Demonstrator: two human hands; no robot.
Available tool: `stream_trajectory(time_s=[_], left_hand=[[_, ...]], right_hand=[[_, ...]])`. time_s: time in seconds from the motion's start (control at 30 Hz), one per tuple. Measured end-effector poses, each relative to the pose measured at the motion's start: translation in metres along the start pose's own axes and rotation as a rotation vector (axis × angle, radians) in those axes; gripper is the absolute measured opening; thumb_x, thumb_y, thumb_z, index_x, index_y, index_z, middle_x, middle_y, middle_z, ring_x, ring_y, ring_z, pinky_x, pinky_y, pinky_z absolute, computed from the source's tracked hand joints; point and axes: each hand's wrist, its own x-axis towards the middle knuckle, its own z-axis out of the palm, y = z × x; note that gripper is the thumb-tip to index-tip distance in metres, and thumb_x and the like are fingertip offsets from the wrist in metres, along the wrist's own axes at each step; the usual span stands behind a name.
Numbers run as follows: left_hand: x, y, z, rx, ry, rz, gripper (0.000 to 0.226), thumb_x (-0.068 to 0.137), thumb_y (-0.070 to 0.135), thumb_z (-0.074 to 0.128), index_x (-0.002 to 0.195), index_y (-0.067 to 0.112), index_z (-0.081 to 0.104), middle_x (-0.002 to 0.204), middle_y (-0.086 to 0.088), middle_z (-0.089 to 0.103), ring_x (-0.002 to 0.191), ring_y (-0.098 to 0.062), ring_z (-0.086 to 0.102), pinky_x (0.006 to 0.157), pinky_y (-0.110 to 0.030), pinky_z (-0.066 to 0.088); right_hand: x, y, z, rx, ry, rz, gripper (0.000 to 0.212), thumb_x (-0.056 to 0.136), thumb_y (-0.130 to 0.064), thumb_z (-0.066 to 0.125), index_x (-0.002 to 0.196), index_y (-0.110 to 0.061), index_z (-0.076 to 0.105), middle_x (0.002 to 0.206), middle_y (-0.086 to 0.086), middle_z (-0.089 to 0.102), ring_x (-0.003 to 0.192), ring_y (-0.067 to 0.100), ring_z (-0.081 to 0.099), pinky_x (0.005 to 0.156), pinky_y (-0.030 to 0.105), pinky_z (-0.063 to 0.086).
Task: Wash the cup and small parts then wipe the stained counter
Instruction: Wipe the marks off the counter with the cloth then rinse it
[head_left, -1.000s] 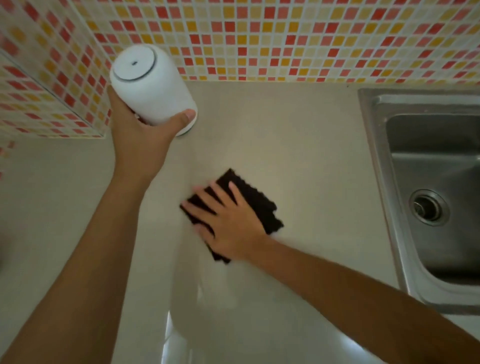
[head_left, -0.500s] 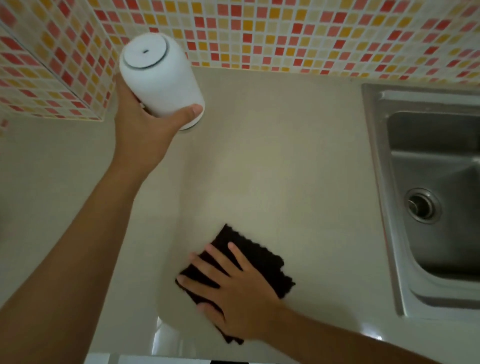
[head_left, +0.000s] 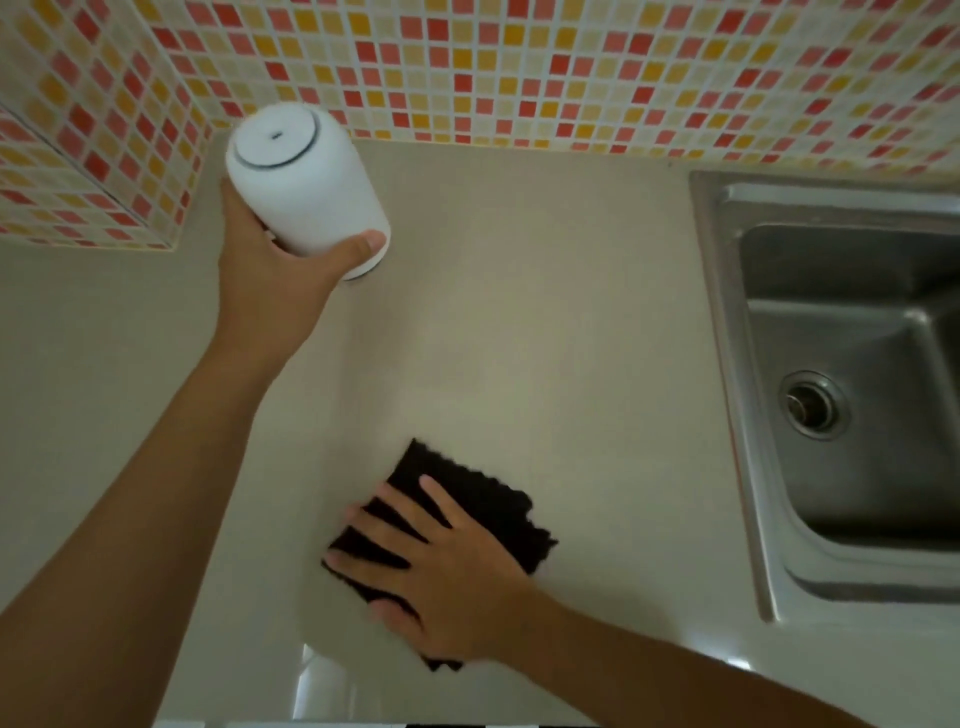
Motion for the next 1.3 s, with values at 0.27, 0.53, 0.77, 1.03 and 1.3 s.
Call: stream_trajectory(time_s=[0.27,0.53,0.77,1.03,1.3], left_hand=[[-0.016,0.005,0.023,0.035,-0.102,0.053,0.094,0.063,0.034,0.088,0.137,0.035,0.029,0.132,0.019,0.047,0.117,0.01,0.047,0.094,-0.013,0.044],[-0.02,0.009,0.045,-0.008,-0.163,0.032,0.095,0.061,0.029,0.09,0.137,0.03,0.033,0.127,0.02,0.049,0.111,0.012,0.05,0.093,-0.015,0.047],[-0.017,0.016,0.037,-0.021,-0.092,0.065,0.095,0.063,0.033,0.088,0.138,0.03,0.03,0.13,0.019,0.047,0.114,0.013,0.048,0.092,-0.012,0.045],[-0.025,0.022,0.024,-0.011,-0.063,0.095,0.098,0.065,0.039,0.086,0.143,0.024,0.028,0.138,0.014,0.047,0.122,0.006,0.047,0.099,-0.02,0.046],[-0.038,0.039,0.046,-0.043,-0.156,0.117,0.093,0.063,0.036,0.088,0.137,0.032,0.031,0.135,0.016,0.049,0.12,0.007,0.049,0.101,-0.025,0.046]], right_hand=[[0.072,0.218,-0.067,-0.087,0.228,0.771,0.054,0.099,-0.053,0.016,0.151,-0.038,0.015,0.161,-0.002,0.014,0.148,0.026,0.007,0.118,0.052,0.002],[-0.052,0.037,-0.008,-0.083,0.046,0.181,0.056,0.097,-0.049,0.034,0.15,-0.037,0.021,0.159,-0.001,0.022,0.147,0.029,0.012,0.116,0.054,0.008],[0.052,0.184,-0.057,-0.132,0.155,0.503,0.054,0.097,-0.055,0.021,0.148,-0.04,0.026,0.158,-0.002,0.025,0.145,0.029,0.02,0.116,0.054,0.008],[0.052,0.058,-0.019,-0.008,0.208,0.552,0.055,0.098,-0.051,0.027,0.15,-0.036,0.02,0.161,-0.001,0.014,0.147,0.03,0.005,0.117,0.053,-0.001],[-0.093,0.143,-0.032,-0.135,0.229,0.847,0.054,0.098,-0.054,0.026,0.15,-0.038,0.023,0.159,-0.001,0.023,0.146,0.027,0.018,0.117,0.052,0.013]])
